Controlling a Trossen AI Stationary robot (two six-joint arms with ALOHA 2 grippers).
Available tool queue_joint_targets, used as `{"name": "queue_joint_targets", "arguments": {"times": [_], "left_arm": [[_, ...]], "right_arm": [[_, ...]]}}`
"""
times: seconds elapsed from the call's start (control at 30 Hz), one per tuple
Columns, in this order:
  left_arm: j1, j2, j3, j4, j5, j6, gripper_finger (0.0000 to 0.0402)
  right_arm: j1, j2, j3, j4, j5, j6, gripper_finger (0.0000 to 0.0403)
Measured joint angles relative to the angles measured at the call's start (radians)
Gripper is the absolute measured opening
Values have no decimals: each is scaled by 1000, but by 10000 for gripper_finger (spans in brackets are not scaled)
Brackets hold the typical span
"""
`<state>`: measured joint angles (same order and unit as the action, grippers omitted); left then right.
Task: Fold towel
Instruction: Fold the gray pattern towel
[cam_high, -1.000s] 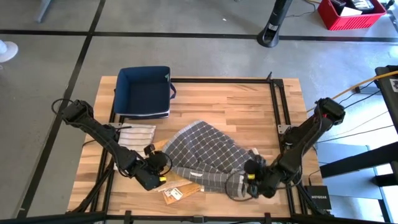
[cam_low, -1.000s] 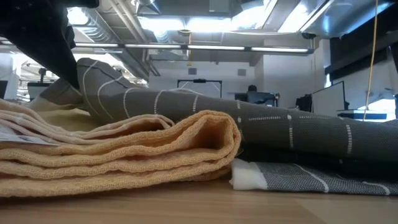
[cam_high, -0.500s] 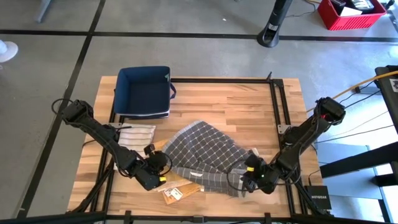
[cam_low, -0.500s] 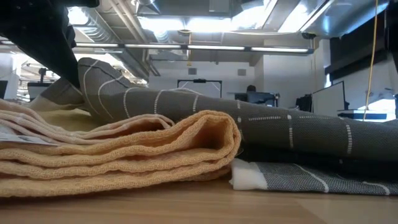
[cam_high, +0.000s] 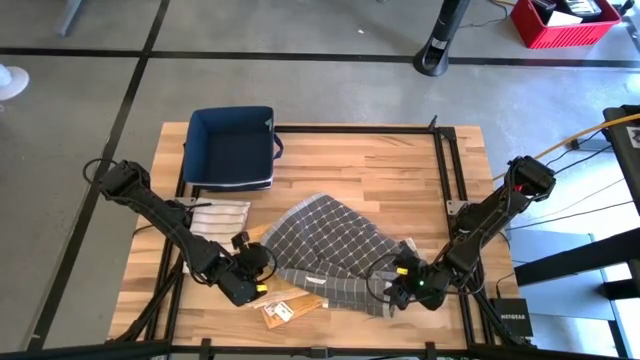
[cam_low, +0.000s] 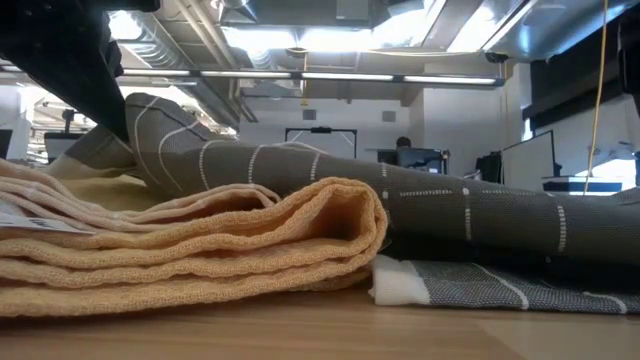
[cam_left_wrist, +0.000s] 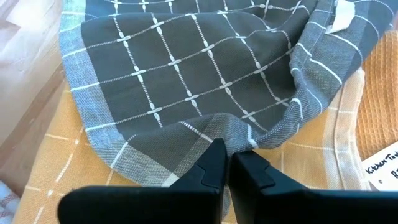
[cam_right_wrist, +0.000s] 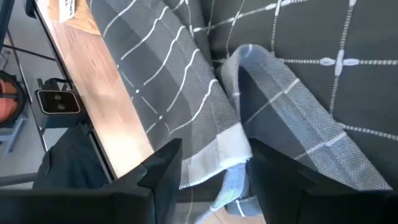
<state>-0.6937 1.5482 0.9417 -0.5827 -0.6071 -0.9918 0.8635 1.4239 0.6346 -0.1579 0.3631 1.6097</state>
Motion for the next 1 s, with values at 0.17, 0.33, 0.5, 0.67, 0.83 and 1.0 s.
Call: {"name": "queue_joint_targets", "arguments": {"times": [0.17, 0.33, 0.5, 0.67, 0.83, 1.0], "left_arm": [[0, 0, 0, 0, 0, 0, 8], [0, 0, 0, 0, -3, -1, 8], [0, 0, 0, 0, -3, -3, 8], [1, 0, 0, 0, -4, -3, 8], [1, 0, 0, 0, -6, -3, 8], [1, 0, 0, 0, -7, -3, 8]], "right_arm": [[0, 0, 38, 1, -58, -52, 181], [0, 0, 50, 0, -61, -79, 182], [0, -2, 50, 24, -79, -76, 182], [-18, -13, 51, 47, -122, -73, 182], [-51, 19, 51, 34, -40, -75, 182], [-60, 54, 51, 35, -83, -84, 182]]}}
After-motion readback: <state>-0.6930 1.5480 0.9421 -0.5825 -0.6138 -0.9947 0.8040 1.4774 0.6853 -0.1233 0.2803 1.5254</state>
